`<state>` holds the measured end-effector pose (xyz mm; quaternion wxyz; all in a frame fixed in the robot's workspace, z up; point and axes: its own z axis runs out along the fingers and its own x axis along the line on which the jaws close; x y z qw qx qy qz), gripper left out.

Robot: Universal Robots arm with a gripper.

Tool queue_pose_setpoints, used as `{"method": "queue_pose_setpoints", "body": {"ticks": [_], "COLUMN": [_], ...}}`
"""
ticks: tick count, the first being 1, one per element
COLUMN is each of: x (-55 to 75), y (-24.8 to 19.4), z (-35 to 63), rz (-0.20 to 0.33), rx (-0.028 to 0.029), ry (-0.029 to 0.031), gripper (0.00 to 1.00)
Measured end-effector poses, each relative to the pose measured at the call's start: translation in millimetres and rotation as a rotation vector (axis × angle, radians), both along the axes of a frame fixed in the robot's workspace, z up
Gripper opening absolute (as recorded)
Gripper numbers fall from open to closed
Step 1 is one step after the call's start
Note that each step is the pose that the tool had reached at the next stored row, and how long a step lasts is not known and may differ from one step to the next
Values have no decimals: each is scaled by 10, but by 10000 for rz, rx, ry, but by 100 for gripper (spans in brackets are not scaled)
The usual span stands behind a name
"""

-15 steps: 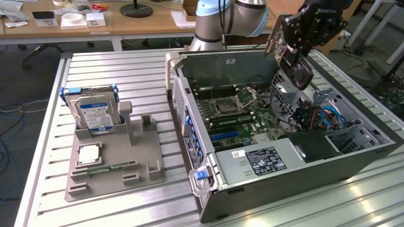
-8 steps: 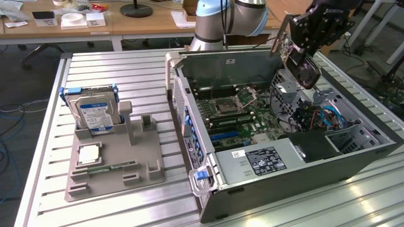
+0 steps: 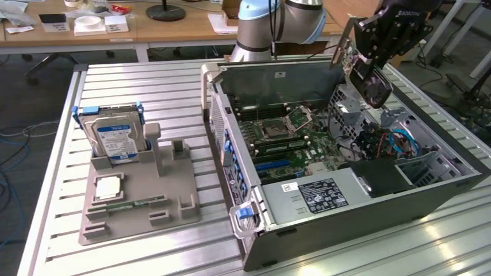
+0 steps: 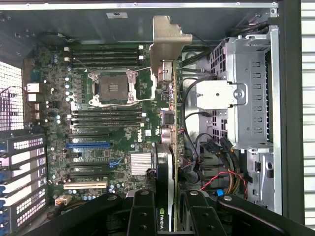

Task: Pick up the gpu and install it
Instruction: 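Pick up the gpu and move the gpu toward the slot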

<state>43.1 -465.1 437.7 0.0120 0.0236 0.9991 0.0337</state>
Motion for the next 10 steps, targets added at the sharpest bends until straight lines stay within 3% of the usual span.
{"method": "queue_pose_setpoints", "body": {"ticks": [10], "x": [134], "y": [1], "z": [-5], "rz": [1], "rx": [0], "ry": [0], "gripper": [27]}}
